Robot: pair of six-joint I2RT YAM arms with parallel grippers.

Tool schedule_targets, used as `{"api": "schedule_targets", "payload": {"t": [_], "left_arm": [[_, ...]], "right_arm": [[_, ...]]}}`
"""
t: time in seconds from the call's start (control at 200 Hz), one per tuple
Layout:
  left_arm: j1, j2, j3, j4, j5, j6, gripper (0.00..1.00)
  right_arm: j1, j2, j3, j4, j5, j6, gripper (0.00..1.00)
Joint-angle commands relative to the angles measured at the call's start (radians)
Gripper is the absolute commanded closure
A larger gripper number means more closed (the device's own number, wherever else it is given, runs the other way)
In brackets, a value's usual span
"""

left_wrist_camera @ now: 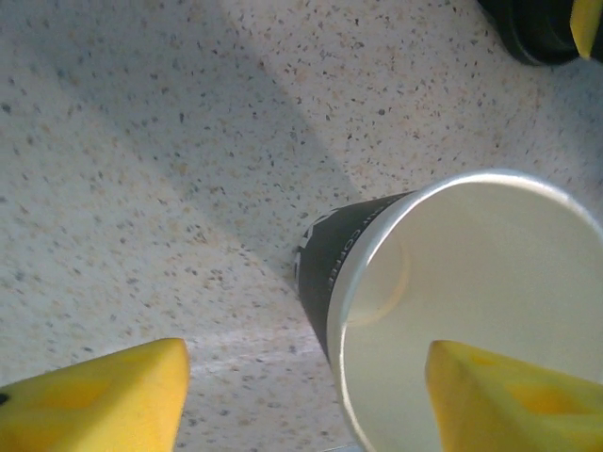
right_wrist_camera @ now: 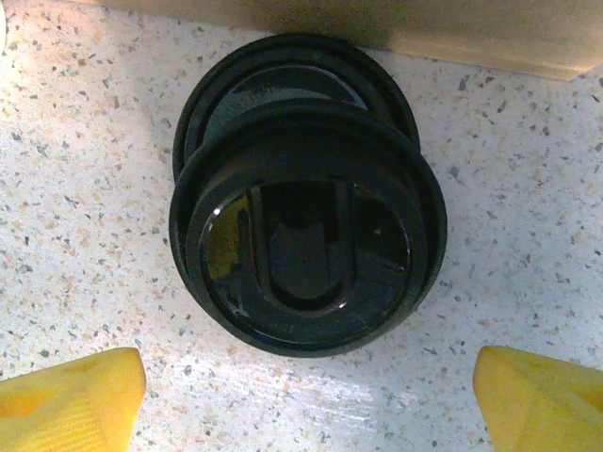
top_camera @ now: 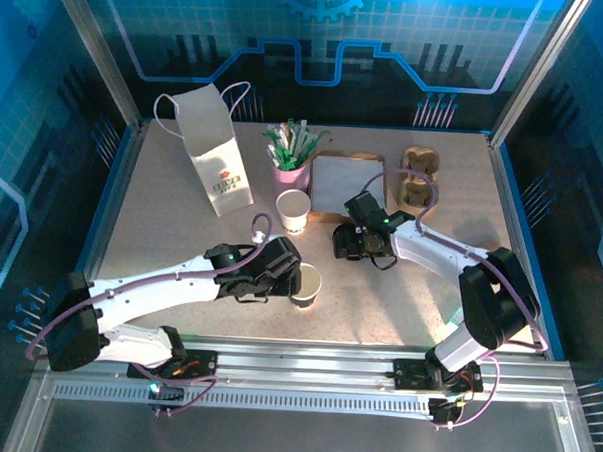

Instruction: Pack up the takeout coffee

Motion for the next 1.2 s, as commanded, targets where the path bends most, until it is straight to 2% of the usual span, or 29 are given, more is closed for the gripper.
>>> {"api": "schedule_targets", "payload": {"t": [0.0, 0.13, 0.21, 0.415, 1.196], "left_arm": [[-0.008, -0.045, 0.052, -0.052, -0.042, 0.024, 0.23], [-0.007, -0.092, 0.066, -0.090, -0.091, 0.037, 0.17], [-0.007, -0.130, 0.069, -0.107, -0.121, 0.051, 0.16], [-0.007, -0.204, 0.068, -0.135, -0.171, 0.069, 0.15], [-0.007, -0.220, 0.066, -0.168, -0.231, 0.087, 0.15]], "right_arm": [[0.006, 0.027, 0.024, 0.018, 0.013, -0.027, 0.11], [0.006, 0.044, 0.023, 0.030, 0.025, -0.042, 0.12], [0.005, 0.051, 0.025, 0.035, 0.029, -0.055, 0.16], [0.000, 0.062, 0.020, 0.061, 0.055, -0.074, 0.17], [-0.020, 0.132, 0.037, 0.091, 0.043, -0.101, 0.23]]}}
